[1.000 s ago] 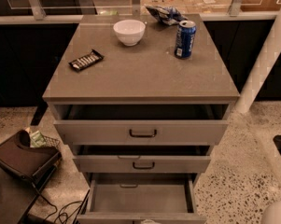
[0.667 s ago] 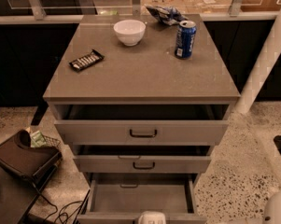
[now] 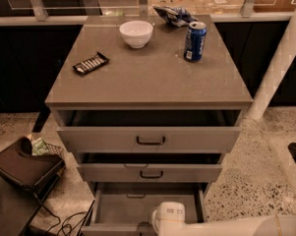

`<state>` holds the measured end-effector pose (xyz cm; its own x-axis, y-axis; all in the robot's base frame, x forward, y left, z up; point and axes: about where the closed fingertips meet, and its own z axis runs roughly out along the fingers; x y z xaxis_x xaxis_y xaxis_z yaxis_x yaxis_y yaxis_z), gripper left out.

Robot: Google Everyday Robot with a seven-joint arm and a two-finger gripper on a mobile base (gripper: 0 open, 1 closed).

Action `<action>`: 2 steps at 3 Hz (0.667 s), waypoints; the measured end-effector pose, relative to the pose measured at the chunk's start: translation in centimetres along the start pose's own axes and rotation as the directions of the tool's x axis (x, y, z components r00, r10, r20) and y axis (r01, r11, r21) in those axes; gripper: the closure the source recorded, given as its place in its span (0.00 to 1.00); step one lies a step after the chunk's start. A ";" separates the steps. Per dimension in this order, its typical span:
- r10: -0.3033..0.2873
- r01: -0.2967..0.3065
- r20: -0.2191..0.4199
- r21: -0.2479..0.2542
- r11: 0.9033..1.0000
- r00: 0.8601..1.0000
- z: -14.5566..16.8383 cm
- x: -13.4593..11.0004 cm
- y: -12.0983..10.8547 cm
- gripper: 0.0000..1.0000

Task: Open bottom drawer

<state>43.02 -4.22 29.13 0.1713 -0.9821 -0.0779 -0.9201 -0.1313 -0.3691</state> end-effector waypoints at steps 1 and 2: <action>-0.023 0.023 0.044 0.009 1.000 0.999 0.0 2.1 -2.6 1.00; -0.020 0.019 0.066 0.026 0.999 0.998 1.7 5.2 -4.3 1.00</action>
Offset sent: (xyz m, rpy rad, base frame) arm 0.0962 -0.0871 -0.0303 0.0881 -0.0407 0.0268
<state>48.48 -8.52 28.70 0.2130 -0.9682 -0.1313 -0.9073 -0.1462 -0.3941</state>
